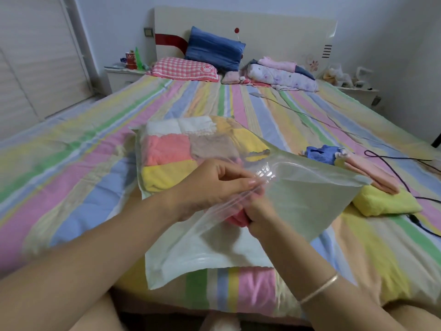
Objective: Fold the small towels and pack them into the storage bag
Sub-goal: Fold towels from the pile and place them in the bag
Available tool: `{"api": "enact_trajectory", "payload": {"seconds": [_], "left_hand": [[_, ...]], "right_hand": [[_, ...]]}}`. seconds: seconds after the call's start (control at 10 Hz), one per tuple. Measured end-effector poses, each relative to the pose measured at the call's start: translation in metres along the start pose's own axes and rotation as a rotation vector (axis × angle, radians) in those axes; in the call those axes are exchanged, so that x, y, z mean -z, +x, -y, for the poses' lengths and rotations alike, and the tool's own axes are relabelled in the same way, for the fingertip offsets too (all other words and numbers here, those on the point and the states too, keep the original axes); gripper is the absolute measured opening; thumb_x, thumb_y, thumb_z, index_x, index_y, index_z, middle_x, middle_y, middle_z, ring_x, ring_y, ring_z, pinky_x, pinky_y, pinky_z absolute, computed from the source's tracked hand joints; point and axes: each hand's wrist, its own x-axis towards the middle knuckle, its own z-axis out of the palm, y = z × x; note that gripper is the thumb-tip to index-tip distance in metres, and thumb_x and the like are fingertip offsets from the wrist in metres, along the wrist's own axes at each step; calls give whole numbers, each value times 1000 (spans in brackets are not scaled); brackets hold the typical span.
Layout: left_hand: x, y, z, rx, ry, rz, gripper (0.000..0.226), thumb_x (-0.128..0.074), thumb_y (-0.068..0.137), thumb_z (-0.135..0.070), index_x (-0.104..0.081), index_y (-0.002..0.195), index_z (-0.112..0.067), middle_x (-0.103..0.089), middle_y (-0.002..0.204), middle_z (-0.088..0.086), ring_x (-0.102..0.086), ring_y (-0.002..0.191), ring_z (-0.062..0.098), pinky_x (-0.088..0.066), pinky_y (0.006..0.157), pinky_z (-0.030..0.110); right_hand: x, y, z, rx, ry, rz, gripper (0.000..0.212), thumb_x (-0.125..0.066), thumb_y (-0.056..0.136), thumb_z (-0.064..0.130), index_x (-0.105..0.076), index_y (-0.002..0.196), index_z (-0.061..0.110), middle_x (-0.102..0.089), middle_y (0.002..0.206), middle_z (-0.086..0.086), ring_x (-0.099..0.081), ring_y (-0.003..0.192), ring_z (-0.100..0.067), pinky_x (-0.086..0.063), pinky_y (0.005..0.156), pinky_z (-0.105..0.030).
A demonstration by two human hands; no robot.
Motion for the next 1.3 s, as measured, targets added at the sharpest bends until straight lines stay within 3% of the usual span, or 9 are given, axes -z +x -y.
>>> {"api": "enact_trajectory", "payload": {"seconds": [0.1,0.2,0.5,0.6,0.7,0.8,1.0,1.1,1.3], "left_hand": [[8,-1,0,33,-72,60,25,-56,93,-7,-68,115,-6,-74,104,15,-70,97,26,-58,84,33],[27,-4,3,59,-202,92,27,-50,96,-9,-66,117,-5,-71,111,12,-68,104,23,-58,75,25],[164,3,110,287,288,-1020,5,-62,88,-21,-64,93,-21,-67,91,-6,-62,79,12,-56,79,43],[178,-2,138,514,134,-949,23,-62,89,-37,-60,101,-17,-67,100,5,-65,75,22,-60,74,44],[171,-3,146,647,-52,-759,30,-59,90,-47,-64,98,-18,-71,95,5,-68,82,22,-55,55,27],[167,-3,158,649,-44,-662,34,-63,87,-49,-67,103,-19,-73,100,5,-69,92,23,-53,67,31],[163,-3,162,580,-121,-662,30,-62,90,-45,-70,99,-18,-75,89,6,-71,84,23,-57,66,32],[158,-1,160,485,-57,-699,22,-59,94,-36,-68,91,-17,-72,82,3,-68,77,20,-55,70,32],[157,-6,163,452,33,-692,20,-57,96,-26,-65,81,-16,-67,77,2,-61,73,19,-46,68,32]], "right_hand": [[-30,16,-1,27,-33,37,34,-37,101,6,-39,70,18,-48,54,4,-47,33,-1,-35,34,-12],[-63,36,-13,47,22,48,12,-49,97,13,-49,87,8,-46,66,-4,-46,51,-13,-39,40,-18],[-148,82,-35,-81,235,-33,40,-68,86,34,-55,117,12,-64,96,-2,-65,75,-14,-51,60,-26],[-160,80,-42,-82,463,63,50,-71,80,19,-54,123,-1,-63,104,-12,-64,87,-22,-55,72,-31],[-156,82,-51,-88,155,22,72,-74,74,30,-46,135,3,-59,124,-15,-61,108,-27,-52,90,-38],[-143,77,-54,21,-326,20,63,-72,79,44,-53,130,12,-63,117,-5,-60,106,-20,-49,93,-33],[-127,76,-38,-194,3,214,19,-70,87,22,-61,99,12,-66,94,-6,-67,79,-18,-56,58,-25],[-138,81,-29,-229,262,290,15,-59,94,11,-57,108,9,-63,100,-7,-65,85,-19,-58,72,-28],[-164,90,-47,-110,-170,58,50,-73,81,38,-59,116,6,-65,104,-6,-65,94,-23,-54,85,-35]]}}
